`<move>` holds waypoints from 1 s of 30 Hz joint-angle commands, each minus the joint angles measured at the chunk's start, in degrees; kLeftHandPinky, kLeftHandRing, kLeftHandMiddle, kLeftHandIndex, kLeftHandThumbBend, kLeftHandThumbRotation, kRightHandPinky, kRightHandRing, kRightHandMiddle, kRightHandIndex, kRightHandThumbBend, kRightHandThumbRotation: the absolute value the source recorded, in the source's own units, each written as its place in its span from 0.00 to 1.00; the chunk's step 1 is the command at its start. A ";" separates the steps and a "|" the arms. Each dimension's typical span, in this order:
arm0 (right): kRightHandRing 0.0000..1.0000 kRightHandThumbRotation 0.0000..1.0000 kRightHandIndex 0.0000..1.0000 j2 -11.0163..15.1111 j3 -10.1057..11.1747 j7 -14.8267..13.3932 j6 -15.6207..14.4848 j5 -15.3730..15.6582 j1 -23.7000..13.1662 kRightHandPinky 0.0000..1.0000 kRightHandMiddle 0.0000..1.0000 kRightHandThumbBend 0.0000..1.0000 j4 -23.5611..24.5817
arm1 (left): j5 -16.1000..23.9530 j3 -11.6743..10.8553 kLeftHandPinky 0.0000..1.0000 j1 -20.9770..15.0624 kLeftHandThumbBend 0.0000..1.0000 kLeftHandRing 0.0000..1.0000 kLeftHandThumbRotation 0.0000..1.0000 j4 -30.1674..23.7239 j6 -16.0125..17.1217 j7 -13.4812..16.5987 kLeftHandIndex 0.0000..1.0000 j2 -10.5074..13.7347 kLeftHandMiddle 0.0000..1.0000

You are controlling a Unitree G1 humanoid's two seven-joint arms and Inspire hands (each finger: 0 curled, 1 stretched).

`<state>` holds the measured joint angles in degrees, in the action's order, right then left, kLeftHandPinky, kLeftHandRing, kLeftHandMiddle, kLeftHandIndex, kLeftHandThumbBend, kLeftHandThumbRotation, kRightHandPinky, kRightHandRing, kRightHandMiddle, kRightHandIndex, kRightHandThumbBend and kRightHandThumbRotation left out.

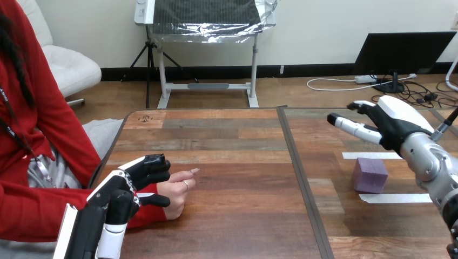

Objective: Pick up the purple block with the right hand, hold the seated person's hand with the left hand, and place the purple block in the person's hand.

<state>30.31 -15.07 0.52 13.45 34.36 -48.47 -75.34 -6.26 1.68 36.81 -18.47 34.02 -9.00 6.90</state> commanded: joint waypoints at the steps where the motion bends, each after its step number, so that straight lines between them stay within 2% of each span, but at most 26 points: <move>1: 0.94 1.00 0.92 0.51 -1.33 1.06 -1.32 0.36 -3.45 0.86 0.93 0.69 -0.79 | -0.44 0.36 0.59 -3.27 0.61 0.75 1.00 -2.13 0.43 -0.27 0.72 -0.44 0.75; 6: 0.91 1.00 0.91 0.51 -3.39 1.24 -2.25 1.91 -3.07 0.82 0.91 0.68 -1.10 | -0.25 0.19 0.59 -3.38 0.60 0.75 1.00 -1.97 0.78 -0.29 0.72 -0.53 0.75; 12: 0.85 1.00 0.87 0.56 -6.12 -0.52 -2.83 4.39 -2.28 0.74 0.86 0.66 -1.54 | 0.04 0.09 0.59 -3.24 0.60 0.75 1.00 -2.25 0.62 -0.11 0.72 -0.59 0.75; 15: 0.79 1.00 0.86 0.35 -5.42 0.83 -2.94 3.31 -1.93 0.65 0.82 0.65 -1.80 | 0.32 -0.03 0.59 -3.40 0.58 0.74 1.00 -2.00 1.09 -0.08 0.71 -0.60 0.75; 19: 0.76 1.00 0.87 -0.12 -3.85 4.27 -3.72 1.17 -1.62 0.59 0.80 0.65 -2.15 | 0.15 0.02 0.59 -3.33 0.58 0.74 1.00 -2.15 0.95 -0.14 0.71 -0.57 0.74; 24: 0.82 1.00 0.87 -0.36 -3.19 5.89 -4.29 -0.35 -1.08 0.66 0.85 0.64 -2.26 | 0.14 0.01 0.59 -3.32 0.58 0.74 1.00 -2.18 0.92 -0.19 0.71 -0.51 0.74; 30: 0.83 1.00 0.88 -0.49 -4.52 6.16 -5.63 0.41 -0.58 0.72 0.87 0.65 -2.50 | -0.12 0.07 0.59 -3.36 0.58 0.74 1.00 -2.30 0.79 -0.39 0.71 -0.33 0.74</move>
<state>30.03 -19.67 6.58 8.82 35.44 -47.89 -77.86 -6.19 1.69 36.81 -18.48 34.03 -9.19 6.90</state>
